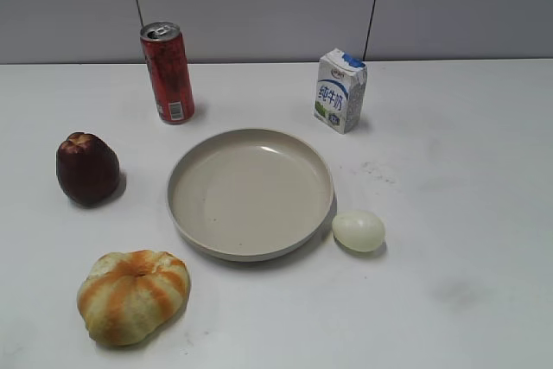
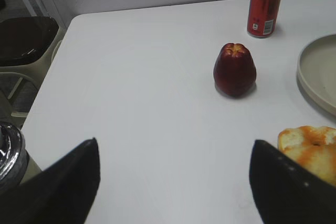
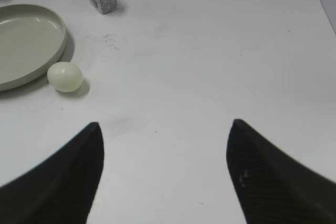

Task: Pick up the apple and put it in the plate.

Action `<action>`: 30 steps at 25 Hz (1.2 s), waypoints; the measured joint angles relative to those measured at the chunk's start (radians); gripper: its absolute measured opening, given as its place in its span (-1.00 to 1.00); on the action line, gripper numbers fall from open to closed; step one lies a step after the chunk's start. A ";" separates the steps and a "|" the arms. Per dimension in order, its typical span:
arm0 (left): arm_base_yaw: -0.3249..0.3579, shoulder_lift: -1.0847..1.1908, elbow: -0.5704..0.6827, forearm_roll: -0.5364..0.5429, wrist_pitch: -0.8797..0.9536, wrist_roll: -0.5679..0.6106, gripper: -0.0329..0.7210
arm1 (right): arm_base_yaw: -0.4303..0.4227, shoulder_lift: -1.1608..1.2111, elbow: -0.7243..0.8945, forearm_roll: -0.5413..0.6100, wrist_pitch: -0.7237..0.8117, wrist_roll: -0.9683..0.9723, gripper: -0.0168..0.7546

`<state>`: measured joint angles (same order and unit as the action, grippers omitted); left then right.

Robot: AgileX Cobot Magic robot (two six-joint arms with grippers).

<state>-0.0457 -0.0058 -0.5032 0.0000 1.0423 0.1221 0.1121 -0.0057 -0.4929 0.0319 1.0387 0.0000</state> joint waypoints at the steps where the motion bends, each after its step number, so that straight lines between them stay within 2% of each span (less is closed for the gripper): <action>1: 0.000 0.000 0.000 0.000 0.000 0.000 0.92 | 0.000 0.000 0.000 0.000 0.000 0.000 0.56; 9: 0.000 0.007 -0.003 0.000 -0.003 0.000 0.88 | 0.000 0.000 0.000 0.000 0.000 0.000 0.56; 14: 0.000 0.144 -0.054 0.000 -0.110 0.000 0.86 | 0.000 0.000 0.000 0.000 0.000 0.000 0.56; 20: -0.021 0.515 -0.151 -0.072 -0.207 0.000 0.86 | 0.000 0.000 0.000 0.000 0.000 0.000 0.56; 22: -0.023 0.755 -0.236 -0.114 -0.212 0.000 0.90 | 0.000 0.000 0.000 0.000 0.000 0.000 0.56; 30: -0.033 1.275 -0.514 -0.177 -0.180 0.055 0.92 | 0.000 0.000 0.000 0.000 0.000 0.000 0.56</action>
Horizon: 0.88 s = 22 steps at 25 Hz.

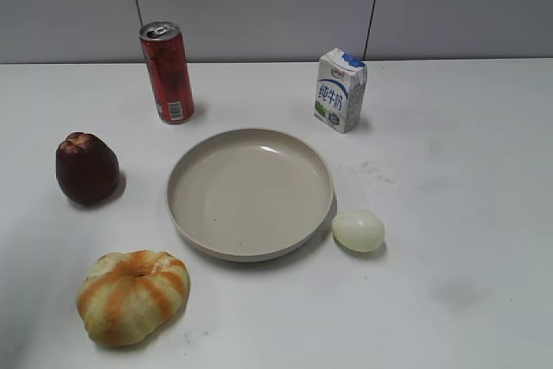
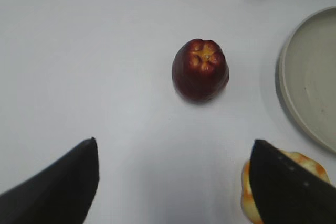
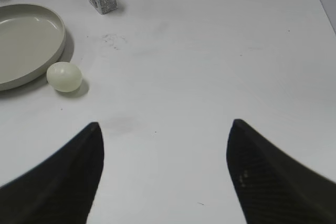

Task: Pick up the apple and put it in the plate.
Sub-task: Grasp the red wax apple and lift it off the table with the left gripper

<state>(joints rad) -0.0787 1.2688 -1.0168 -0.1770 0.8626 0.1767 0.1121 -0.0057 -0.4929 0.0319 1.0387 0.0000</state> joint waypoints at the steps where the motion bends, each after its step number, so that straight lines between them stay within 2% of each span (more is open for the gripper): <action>1: -0.008 0.050 -0.035 -0.002 0.006 0.004 0.92 | 0.000 0.000 0.000 0.000 0.000 0.000 0.56; 7: -0.088 0.292 -0.181 0.006 0.009 0.017 0.92 | 0.000 0.000 0.000 0.000 0.000 0.000 0.56; 11: -0.108 0.427 -0.236 0.010 0.007 0.020 0.92 | 0.000 0.000 0.000 0.000 0.000 0.000 0.56; 18: -0.114 0.575 -0.255 0.012 -0.034 0.020 0.91 | 0.000 0.000 0.000 0.000 0.000 0.000 0.56; 22: -0.114 0.629 -0.255 0.012 -0.051 0.020 0.82 | 0.000 0.000 0.000 0.000 0.000 0.000 0.56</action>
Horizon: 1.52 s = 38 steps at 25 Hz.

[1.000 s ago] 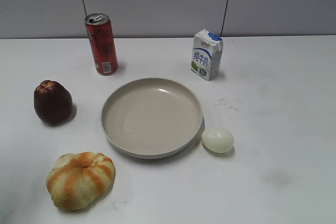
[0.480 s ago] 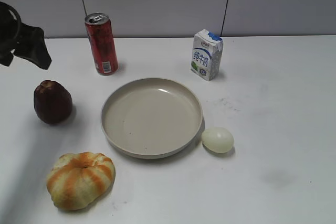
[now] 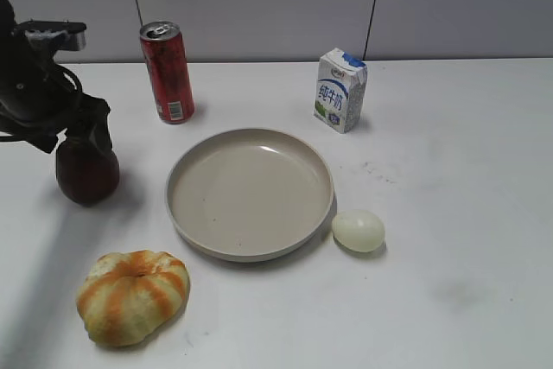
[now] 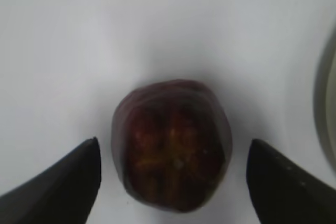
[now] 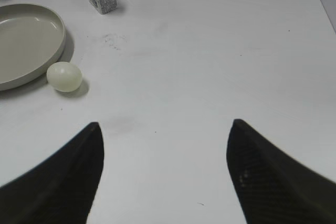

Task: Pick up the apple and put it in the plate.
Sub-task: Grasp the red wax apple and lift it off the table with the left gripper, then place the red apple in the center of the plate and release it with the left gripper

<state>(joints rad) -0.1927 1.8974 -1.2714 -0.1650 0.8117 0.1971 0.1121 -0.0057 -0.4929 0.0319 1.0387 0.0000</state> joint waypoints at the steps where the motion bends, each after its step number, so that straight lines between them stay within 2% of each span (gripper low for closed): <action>1: 0.000 0.009 0.000 0.000 -0.005 0.000 0.76 | 0.000 0.000 0.000 0.000 0.000 0.000 0.56; 5: 0.000 0.017 -0.001 -0.001 -0.016 0.000 0.46 | 0.000 0.000 0.000 0.000 0.000 0.000 0.56; 10: 0.000 0.015 -0.050 -0.017 0.077 0.000 0.46 | 0.000 0.000 0.000 0.000 0.000 0.000 0.56; 14: -0.026 -0.014 -0.149 -0.038 0.200 0.000 0.46 | 0.000 0.000 0.000 0.000 0.000 0.000 0.56; 19: -0.174 -0.038 -0.269 -0.061 0.248 0.000 0.46 | 0.000 0.000 0.000 0.000 0.000 0.000 0.56; 24: -0.353 -0.030 -0.286 -0.097 0.151 0.000 0.46 | 0.000 0.000 0.000 0.000 0.000 0.000 0.56; 27: -0.420 0.008 -0.288 -0.103 0.117 0.000 0.46 | 0.000 0.000 0.000 0.000 0.000 0.000 0.56; 30: -0.452 0.075 -0.288 -0.103 0.110 0.000 0.46 | 0.000 0.000 0.000 0.000 0.000 0.000 0.56; 36: -0.456 0.178 -0.288 -0.088 0.105 0.000 0.46 | 0.000 0.000 0.000 0.000 0.000 0.000 0.56; 38: -0.456 0.189 -0.288 -0.086 0.098 0.000 0.70 | 0.000 0.000 0.000 0.000 0.000 0.000 0.56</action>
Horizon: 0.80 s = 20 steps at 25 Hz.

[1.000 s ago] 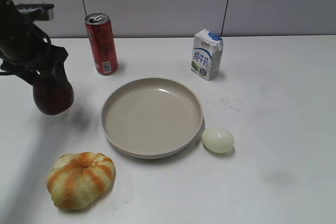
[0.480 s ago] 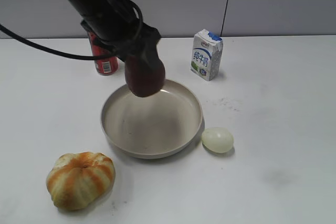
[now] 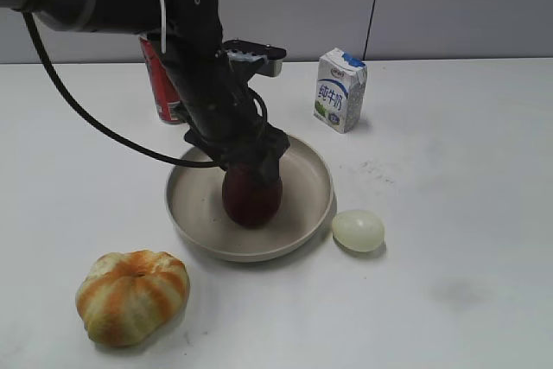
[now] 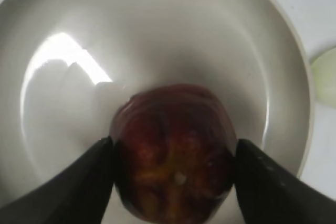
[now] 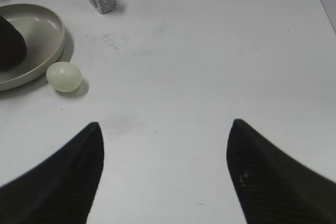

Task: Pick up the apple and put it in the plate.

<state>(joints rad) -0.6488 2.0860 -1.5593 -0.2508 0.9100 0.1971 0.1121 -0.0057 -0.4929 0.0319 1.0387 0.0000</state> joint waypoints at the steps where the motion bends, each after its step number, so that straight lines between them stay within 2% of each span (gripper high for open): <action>1: 0.000 0.000 -0.001 0.000 -0.002 0.000 0.78 | 0.000 0.000 0.000 0.000 0.000 0.000 0.56; 3: 0.000 0.000 -0.013 0.000 0.004 0.000 0.87 | 0.000 0.000 0.000 0.000 0.000 0.000 0.56; 8: 0.001 -0.034 -0.124 0.023 0.120 -0.018 0.92 | 0.000 0.000 0.000 0.000 0.000 0.000 0.56; 13: 0.019 -0.140 -0.256 0.158 0.276 -0.041 0.90 | 0.000 0.000 0.000 0.000 0.000 0.000 0.56; 16: 0.068 -0.210 -0.256 0.261 0.297 -0.102 0.86 | 0.000 0.000 0.000 0.000 0.000 0.000 0.56; 18: 0.116 -0.257 -0.229 0.282 0.299 -0.128 0.83 | 0.000 0.000 0.000 0.000 0.000 0.000 0.56; 19: 0.141 -0.284 -0.204 0.282 0.299 -0.138 0.81 | 0.000 0.000 0.000 0.000 0.000 0.000 0.56; 20: 0.183 -0.350 -0.123 0.278 0.301 -0.145 0.79 | 0.000 0.000 0.000 0.000 0.000 0.000 0.56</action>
<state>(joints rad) -0.4661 1.7358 -1.6822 0.0270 1.2105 0.0518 0.1121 -0.0057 -0.4929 0.0319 1.0387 0.0000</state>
